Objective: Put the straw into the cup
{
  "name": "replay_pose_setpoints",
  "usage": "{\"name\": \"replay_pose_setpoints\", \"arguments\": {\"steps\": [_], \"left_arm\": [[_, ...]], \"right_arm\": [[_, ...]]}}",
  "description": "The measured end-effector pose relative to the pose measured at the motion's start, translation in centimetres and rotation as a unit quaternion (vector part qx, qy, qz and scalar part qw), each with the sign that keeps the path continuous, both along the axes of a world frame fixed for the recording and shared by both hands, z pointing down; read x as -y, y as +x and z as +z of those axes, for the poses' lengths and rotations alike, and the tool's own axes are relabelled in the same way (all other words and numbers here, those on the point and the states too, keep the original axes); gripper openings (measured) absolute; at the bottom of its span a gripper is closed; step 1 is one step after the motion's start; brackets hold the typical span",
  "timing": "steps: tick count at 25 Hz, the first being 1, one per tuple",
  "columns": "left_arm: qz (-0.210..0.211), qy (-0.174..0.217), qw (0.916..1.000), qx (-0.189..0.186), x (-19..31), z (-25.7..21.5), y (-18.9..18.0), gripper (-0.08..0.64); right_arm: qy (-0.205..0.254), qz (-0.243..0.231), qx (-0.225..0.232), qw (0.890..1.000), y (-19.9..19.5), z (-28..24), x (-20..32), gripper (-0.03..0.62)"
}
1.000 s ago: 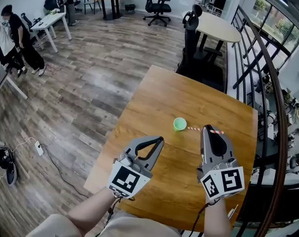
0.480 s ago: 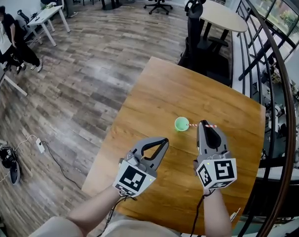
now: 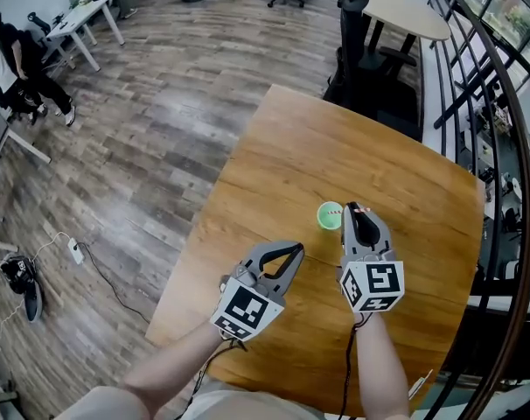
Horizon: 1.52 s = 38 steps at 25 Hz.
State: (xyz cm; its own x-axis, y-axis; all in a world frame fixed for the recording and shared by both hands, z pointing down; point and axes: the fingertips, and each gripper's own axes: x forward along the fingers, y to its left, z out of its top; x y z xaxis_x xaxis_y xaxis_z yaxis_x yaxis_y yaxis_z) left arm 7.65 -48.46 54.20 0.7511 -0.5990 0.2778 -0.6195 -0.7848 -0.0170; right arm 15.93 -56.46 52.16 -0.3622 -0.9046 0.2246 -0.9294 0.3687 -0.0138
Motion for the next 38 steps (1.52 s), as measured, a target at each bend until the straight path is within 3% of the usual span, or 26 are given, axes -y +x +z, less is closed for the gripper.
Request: {"name": "replay_pose_setpoints", "arguments": {"steps": [5, 16, 28, 29, 31, 38], "left_arm": [[-0.001, -0.028, 0.9996, 0.005, 0.4, 2.2, 0.1, 0.015], [0.012, -0.033, 0.9993, 0.015, 0.0, 3.2, 1.1, 0.015], [0.013, -0.041, 0.9990, 0.013, -0.2, 3.2, 0.8, 0.015], [0.013, -0.041, 0.9990, 0.013, -0.3, 3.1, 0.7, 0.015], [0.010, -0.041, 0.9990, 0.014, -0.5, 3.2, 0.4, 0.015], [0.007, -0.038, 0.9991, 0.014, -1.0, 2.3, -0.3, 0.015]], "right_arm": [[-0.025, 0.009, -0.011, 1.000, 0.3, 4.1, 1.1, 0.034], [-0.079, 0.057, 0.011, 0.995, 3.0, 11.5, 1.6, 0.034], [-0.104, 0.061, 0.006, 0.993, 2.9, 12.8, 1.5, 0.037], [-0.104, 0.059, 0.007, 0.993, 2.7, 12.6, 1.4, 0.046], [-0.106, 0.053, 0.012, 0.993, 2.3, 12.4, 1.3, 0.142], [-0.075, 0.050, -0.008, 0.996, 1.7, 9.1, 1.2, 0.163]]}}
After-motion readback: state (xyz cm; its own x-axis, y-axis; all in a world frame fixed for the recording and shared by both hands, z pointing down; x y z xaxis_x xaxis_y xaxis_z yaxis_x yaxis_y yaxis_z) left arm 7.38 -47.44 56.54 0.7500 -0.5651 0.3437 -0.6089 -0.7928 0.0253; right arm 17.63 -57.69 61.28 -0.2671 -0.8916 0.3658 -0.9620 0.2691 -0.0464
